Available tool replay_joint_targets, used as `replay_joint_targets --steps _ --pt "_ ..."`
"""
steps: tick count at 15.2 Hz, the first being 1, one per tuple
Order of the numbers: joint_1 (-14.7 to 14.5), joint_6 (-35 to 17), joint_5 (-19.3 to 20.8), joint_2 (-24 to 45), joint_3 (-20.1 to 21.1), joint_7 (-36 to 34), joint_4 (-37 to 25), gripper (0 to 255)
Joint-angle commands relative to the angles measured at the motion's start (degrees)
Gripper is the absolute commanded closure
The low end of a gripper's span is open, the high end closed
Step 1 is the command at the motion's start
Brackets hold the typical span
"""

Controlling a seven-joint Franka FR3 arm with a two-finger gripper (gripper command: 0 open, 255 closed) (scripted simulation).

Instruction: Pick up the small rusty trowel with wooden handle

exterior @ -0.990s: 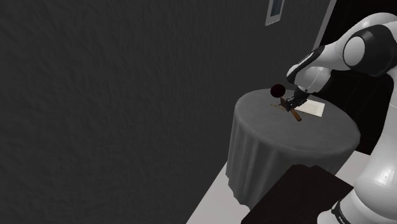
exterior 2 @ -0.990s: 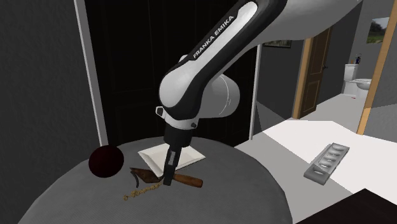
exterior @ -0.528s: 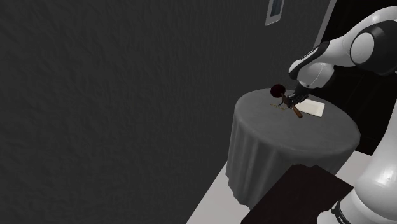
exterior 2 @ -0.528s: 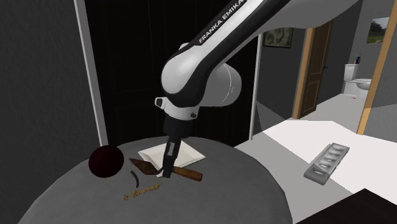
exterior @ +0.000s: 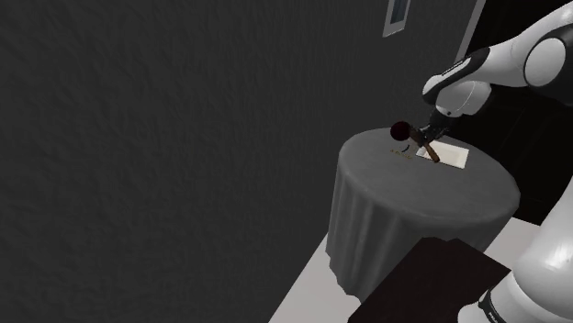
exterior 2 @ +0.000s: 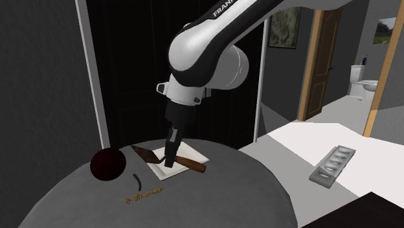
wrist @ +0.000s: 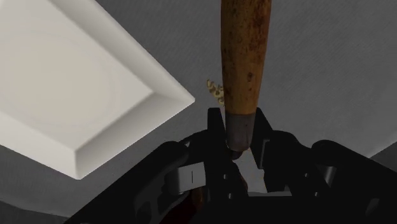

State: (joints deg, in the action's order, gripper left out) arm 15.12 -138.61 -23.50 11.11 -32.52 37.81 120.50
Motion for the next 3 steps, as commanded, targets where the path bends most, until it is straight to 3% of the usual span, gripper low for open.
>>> replay_joint_targets --steps 1,3 --pt "-0.25 1.16 1.23 -0.99 -0.38 -0.96 -0.44 255" --pt "-0.26 1.25 1.32 -1.06 -0.40 -1.04 -0.47 255"
